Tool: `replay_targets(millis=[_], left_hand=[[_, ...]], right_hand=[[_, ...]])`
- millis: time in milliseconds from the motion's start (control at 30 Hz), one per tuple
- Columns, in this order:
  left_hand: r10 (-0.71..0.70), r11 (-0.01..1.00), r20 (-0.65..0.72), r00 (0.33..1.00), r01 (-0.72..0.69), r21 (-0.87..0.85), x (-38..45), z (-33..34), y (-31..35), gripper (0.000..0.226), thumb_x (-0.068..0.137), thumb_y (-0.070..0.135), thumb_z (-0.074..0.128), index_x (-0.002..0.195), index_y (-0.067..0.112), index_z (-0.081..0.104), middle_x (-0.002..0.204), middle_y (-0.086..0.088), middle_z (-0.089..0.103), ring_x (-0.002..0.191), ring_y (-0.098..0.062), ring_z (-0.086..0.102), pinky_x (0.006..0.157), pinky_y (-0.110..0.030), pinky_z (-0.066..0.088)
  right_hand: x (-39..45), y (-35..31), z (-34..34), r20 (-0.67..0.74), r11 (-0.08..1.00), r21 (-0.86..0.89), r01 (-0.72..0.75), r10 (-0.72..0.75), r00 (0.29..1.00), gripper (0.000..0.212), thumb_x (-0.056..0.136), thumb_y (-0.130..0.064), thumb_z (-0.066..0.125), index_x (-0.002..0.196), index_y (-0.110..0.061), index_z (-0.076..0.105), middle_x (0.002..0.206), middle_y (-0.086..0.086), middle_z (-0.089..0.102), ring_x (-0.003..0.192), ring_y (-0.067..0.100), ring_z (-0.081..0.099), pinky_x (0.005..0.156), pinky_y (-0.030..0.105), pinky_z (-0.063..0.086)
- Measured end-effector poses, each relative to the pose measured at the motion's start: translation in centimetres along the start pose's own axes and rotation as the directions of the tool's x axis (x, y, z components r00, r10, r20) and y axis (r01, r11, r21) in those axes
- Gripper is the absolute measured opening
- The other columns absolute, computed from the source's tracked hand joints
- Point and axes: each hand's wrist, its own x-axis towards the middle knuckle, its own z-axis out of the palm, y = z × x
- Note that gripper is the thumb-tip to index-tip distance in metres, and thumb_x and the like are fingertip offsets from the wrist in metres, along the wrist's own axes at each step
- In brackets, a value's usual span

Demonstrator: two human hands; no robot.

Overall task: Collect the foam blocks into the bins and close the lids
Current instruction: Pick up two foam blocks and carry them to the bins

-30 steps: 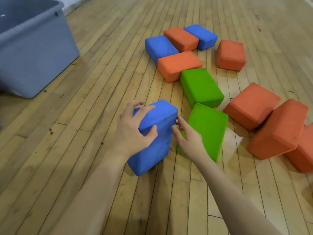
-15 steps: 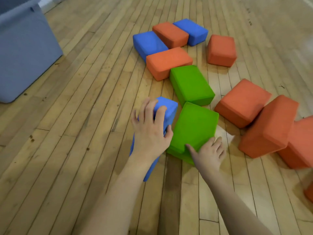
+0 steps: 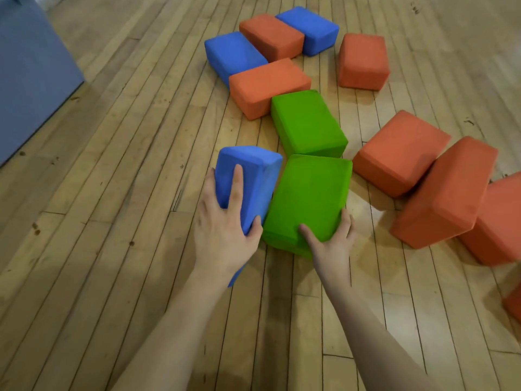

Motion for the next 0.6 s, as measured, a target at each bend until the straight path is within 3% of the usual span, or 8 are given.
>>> replay_targets(millis=[67,133,200,300,400,600], left_hand=[[-0.002,1.0,0.01,1.0,0.002,-0.014,0.1,-0.2,0.2,0.092,0.075,0.039,0.065,0.147,0.026,0.01,0.148,-0.027,0.022,0.122,-0.041,0.042,0.077,-0.043,0.051],[-0.034,0.997,0.011,0.999,0.035,-0.062,0.3,-0.6,0.4,0.092,0.075,0.04,0.068,0.146,0.033,0.01,0.149,-0.021,0.022,0.118,-0.038,0.048,0.068,-0.04,0.053],[-0.096,0.99,-0.009,0.995,0.094,-0.107,0.2,-1.4,-0.1,0.089,0.075,0.04,0.069,0.144,0.037,0.012,0.147,-0.015,0.023,0.112,-0.033,0.051,0.062,-0.039,0.055],[-0.218,0.969,-0.107,0.97,0.202,-0.139,0.2,-3.6,-2.7,0.082,0.077,0.04,0.069,0.144,0.038,0.021,0.144,-0.011,0.026,0.116,-0.026,0.048,0.067,-0.04,0.054],[-0.355,0.934,-0.194,0.914,0.338,-0.117,0.7,-7.4,-6.4,0.082,0.079,0.043,0.067,0.145,0.039,0.02,0.145,-0.007,0.025,0.112,-0.023,0.049,0.071,-0.041,0.054],[-0.474,0.866,-0.441,0.762,0.495,-0.074,1.7,-16.3,-13.5,0.069,0.074,0.041,0.06,0.137,0.03,0.033,0.148,-0.012,0.03,0.118,-0.034,0.047,0.088,-0.049,0.048]], right_hand=[[-0.2,-0.9,-0.4,-0.029,0.998,0.034,0.046,-0.045,0.999,0.086,0.08,-0.033,0.073,0.147,-0.017,0.022,0.147,0.009,0.028,0.134,0.022,0.03,0.107,0.03,0.029],[-0.7,-2.1,-0.5,-0.067,0.976,-0.059,0.212,-0.216,0.974,0.075,0.082,-0.031,0.071,0.145,-0.017,0.032,0.146,0.008,0.034,0.133,0.023,0.033,0.107,0.04,0.034],[-1.4,-3.6,0.2,-0.018,0.883,-0.205,0.422,-0.434,0.901,0.063,0.084,-0.035,0.065,0.141,-0.018,0.042,0.144,0.008,0.04,0.131,0.03,0.039,0.1,0.047,0.041],[-1.8,-6.4,2.8,0.099,0.747,-0.275,0.605,-0.604,0.791,0.057,0.086,-0.044,0.052,0.137,-0.019,0.048,0.141,0.009,0.047,0.123,0.039,0.046,0.09,0.051,0.047],[-2.1,-10.6,6.3,0.157,0.649,-0.247,0.719,-0.705,0.691,0.052,0.084,-0.043,0.052,0.13,-0.02,0.055,0.137,0.007,0.052,0.116,0.041,0.051,0.081,0.049,0.05],[-6.5,-22.2,14.4,0.193,0.505,-0.071,0.86,-0.839,0.509,0.048,0.081,-0.042,0.053,0.124,-0.02,0.061,0.13,0.007,0.058,0.114,0.039,0.055,0.076,0.047,0.05]])
